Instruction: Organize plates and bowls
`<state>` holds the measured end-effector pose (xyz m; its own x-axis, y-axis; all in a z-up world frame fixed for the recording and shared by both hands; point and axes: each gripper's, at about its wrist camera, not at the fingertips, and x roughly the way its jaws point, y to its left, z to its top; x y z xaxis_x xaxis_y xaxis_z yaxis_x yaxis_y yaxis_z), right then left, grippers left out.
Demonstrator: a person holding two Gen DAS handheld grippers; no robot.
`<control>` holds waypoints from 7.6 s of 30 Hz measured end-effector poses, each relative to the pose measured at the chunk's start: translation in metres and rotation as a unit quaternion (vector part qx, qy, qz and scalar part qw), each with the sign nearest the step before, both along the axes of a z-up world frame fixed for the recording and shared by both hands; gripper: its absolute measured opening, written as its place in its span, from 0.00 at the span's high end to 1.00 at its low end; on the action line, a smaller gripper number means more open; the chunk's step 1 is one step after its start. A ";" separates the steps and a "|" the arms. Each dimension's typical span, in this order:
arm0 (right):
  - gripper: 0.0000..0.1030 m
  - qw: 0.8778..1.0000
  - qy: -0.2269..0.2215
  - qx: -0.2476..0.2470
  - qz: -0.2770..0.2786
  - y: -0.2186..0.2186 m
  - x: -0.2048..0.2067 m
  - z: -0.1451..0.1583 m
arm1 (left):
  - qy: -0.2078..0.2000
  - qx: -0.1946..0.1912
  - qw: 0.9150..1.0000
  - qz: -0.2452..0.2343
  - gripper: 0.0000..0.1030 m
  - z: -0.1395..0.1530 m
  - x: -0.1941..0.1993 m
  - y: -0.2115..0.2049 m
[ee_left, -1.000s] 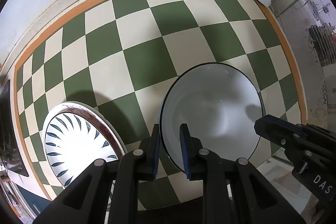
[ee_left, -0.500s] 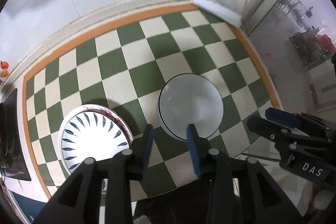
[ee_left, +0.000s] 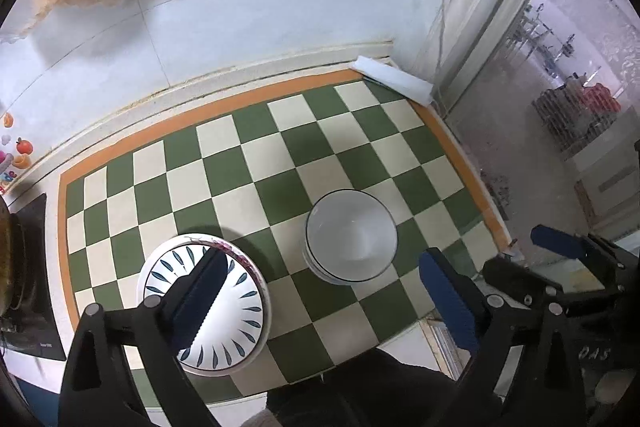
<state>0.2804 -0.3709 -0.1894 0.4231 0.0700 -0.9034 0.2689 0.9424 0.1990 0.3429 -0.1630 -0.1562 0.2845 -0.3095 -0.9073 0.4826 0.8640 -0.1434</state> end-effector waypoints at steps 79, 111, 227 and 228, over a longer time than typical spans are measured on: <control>0.47 0.913 0.115 0.390 0.017 -0.020 0.123 -0.281 | 0.262 -0.060 0.960 0.082 0.45 -0.197 0.096 -0.014; 0.49 0.909 0.164 0.347 0.164 0.210 0.188 -0.259 | 0.250 -0.084 0.942 0.207 0.45 -0.191 0.086 0.193; 0.02 0.969 -0.211 -0.079 0.102 0.281 -0.251 0.128 | -0.182 -0.001 0.953 0.241 0.00 0.103 -0.312 0.246; 0.02 0.969 -0.210 -0.080 0.102 0.281 -0.251 0.127 | -0.182 -0.001 0.953 0.241 0.00 0.102 -0.312 0.246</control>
